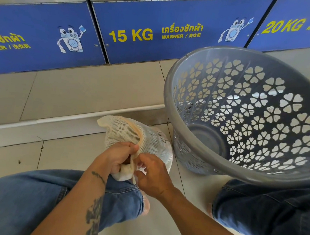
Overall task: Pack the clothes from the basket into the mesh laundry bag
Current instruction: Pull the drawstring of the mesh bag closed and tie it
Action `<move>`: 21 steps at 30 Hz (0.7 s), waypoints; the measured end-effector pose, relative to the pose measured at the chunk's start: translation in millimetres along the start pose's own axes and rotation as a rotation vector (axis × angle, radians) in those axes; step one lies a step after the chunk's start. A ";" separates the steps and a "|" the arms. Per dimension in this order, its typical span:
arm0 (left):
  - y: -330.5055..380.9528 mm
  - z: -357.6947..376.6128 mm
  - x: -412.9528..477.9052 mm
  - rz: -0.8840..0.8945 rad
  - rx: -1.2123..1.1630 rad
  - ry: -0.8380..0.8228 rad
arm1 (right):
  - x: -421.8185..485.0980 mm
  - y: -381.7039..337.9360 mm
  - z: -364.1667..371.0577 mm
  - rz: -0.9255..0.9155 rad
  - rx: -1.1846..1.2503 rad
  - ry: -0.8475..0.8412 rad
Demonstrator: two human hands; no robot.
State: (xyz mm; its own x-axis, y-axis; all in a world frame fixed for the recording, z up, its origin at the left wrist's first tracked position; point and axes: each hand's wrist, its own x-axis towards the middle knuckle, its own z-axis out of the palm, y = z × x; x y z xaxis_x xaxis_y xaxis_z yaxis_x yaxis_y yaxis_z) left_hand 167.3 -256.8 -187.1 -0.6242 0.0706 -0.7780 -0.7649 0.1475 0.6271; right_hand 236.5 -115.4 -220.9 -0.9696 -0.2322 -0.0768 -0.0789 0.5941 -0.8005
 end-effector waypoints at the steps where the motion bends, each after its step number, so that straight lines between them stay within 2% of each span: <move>1: 0.3 -0.3 -0.3 0.001 0.003 0.000 | -0.8 0.0 0.8 -0.005 0.001 -0.011; 8: 3.5 0.1 -4.7 -0.016 -0.021 0.014 | -1.3 -5.8 -0.4 0.028 0.017 -0.028; 15: 6.8 2.1 -4.3 -0.002 -0.017 0.075 | 6.2 -11.9 -2.8 0.222 0.201 0.081; 18: 6.5 2.1 -11.6 0.072 0.010 0.088 | 16.8 -21.2 -14.6 0.437 0.426 0.111; 21: 6.6 -1.8 -23.6 0.140 0.076 0.073 | 24.5 -30.3 -24.9 0.656 0.900 0.185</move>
State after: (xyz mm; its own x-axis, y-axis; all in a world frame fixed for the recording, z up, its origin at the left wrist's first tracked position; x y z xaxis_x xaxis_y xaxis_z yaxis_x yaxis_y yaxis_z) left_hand 176.7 -259.3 -164.6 -0.7357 0.0241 -0.6769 -0.6574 0.2154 0.7221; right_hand 209.3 -119.9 -183.7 -0.7878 0.0827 -0.6103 0.5809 -0.2297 -0.7809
